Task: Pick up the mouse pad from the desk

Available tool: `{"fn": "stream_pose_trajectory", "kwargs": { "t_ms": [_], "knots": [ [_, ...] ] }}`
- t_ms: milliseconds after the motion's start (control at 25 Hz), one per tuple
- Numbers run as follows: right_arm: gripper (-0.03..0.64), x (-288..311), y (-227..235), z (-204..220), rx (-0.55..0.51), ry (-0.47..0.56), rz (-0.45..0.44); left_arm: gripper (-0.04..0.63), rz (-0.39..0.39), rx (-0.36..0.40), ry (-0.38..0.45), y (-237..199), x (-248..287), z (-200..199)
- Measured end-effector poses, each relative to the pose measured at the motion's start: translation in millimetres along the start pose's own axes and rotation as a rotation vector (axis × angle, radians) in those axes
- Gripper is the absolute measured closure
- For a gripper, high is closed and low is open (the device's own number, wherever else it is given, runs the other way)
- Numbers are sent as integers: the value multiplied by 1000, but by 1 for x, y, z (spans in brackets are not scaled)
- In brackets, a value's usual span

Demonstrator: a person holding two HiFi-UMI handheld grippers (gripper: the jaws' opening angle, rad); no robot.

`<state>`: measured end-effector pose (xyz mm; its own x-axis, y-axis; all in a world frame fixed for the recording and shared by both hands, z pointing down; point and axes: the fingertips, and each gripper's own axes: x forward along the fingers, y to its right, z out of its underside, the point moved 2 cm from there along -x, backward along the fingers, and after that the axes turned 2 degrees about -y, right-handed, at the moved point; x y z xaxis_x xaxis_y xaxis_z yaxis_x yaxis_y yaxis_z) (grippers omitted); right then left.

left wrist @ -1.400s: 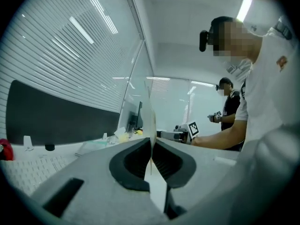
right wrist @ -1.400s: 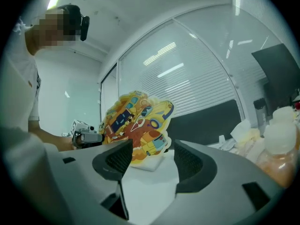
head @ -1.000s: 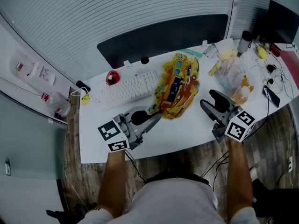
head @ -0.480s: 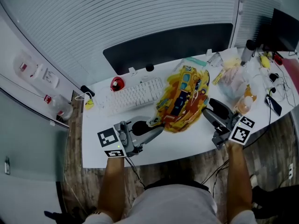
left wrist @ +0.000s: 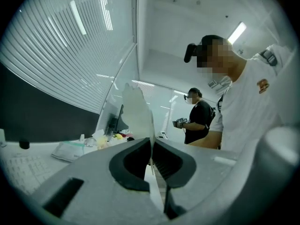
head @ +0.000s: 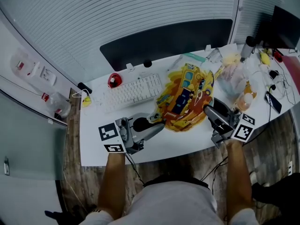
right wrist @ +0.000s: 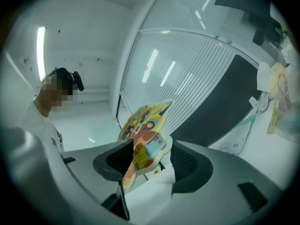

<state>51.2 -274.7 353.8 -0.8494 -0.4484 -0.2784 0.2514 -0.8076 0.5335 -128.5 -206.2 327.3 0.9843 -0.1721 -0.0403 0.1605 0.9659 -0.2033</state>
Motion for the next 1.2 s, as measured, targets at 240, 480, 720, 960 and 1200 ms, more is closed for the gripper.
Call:
{"fn": "stream_pose_trajectory", "kwargs": {
  "t_ms": [240,480,720,960,1200],
  "knots": [
    [512,-14,-7,-18,-83,68,57,574,-160,-61,12,-29,-4,8],
    [580,-8,-20,-24,-287,-12,158,572,-337,-100,-12,-54,7,8],
    [588,-4,-30,-27,-508,-61,301,572,-515,-60,24,-63,12,3],
    [592,-2,-40,-26,-628,-68,397,572,-642,33,55,-58,15,-5],
    [596,-2,-50,-33,-675,-32,444,572,-657,88,105,-48,16,-18]
  ]
}}
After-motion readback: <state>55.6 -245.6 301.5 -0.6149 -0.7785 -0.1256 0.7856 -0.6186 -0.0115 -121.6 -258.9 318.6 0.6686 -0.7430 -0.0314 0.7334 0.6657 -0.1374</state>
